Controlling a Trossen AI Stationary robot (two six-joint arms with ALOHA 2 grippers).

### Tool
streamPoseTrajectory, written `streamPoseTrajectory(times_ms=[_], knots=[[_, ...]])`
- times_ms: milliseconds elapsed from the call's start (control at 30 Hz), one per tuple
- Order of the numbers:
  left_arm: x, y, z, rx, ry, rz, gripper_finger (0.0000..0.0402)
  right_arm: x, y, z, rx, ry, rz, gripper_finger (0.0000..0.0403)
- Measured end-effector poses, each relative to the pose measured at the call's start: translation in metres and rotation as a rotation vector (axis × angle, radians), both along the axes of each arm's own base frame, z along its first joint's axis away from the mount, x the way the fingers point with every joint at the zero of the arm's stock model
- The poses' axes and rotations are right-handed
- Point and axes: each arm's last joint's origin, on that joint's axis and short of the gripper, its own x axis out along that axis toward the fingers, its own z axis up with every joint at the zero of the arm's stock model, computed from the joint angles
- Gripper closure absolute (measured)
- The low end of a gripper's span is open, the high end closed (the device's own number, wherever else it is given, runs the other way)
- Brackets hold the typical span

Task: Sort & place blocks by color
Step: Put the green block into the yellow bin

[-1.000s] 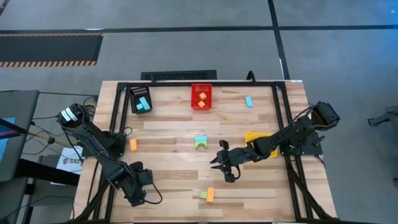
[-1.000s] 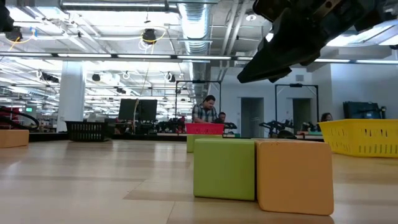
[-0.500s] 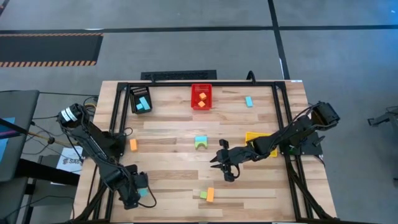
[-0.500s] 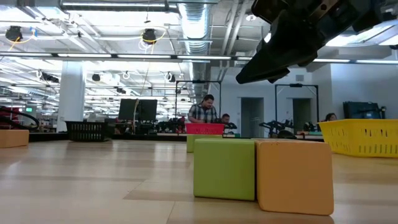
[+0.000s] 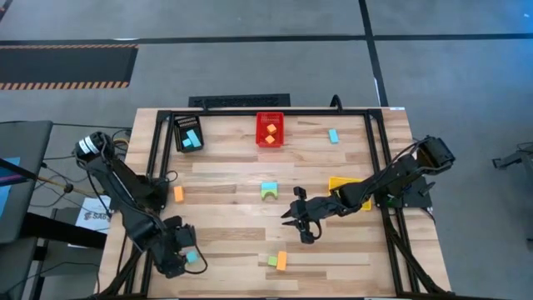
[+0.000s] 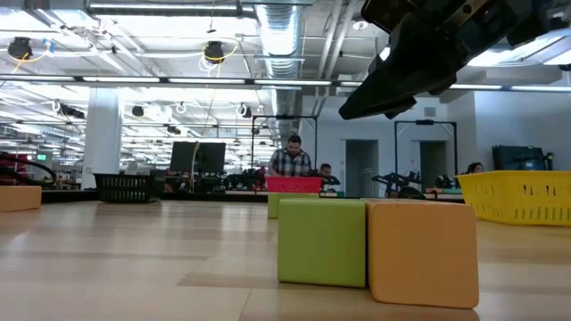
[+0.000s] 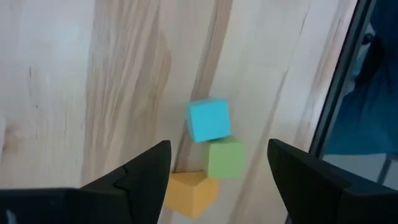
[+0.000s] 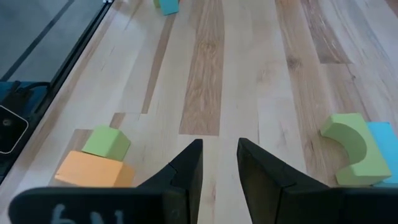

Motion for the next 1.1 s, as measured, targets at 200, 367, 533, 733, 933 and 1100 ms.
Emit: streamPoseTrajectory(times_ms=[200, 367, 533, 733, 933, 1100], knots=[[-0.006, -0.011, -0.006, -0.049, 0.064, -0.019, 0.0148, 0.0, 0.0, 0.0, 0.0, 0.0, 0.0, 0.0281], [-0.007, -0.02, -0.015, -0.024, 0.066, -0.068, 0.0148, 0.0, 0.0, 0.0, -0.001, 0.001, 0.0, 0.0281], [-0.004, -0.025, -0.029, 0.027, 0.091, -0.088, 0.0148, 0.0, 0.0, 0.0, -0.002, 0.004, 0.001, 0.0281], [0.0, -0.033, -0.044, 0.036, 0.125, -0.147, 0.0148, 0.0, 0.0, 0.0, -0.001, 0.004, 0.0, 0.0281], [0.0, -0.033, -0.046, 0.052, 0.125, -0.152, 0.0148, 0.0, 0.0, 0.0, -0.001, 0.004, 0.0, 0.0281], [0.0, -0.032, -0.047, 0.066, 0.115, -0.158, 0.0148, 0.0, 0.0, -0.001, -0.003, 0.007, 0.0, 0.0281]])
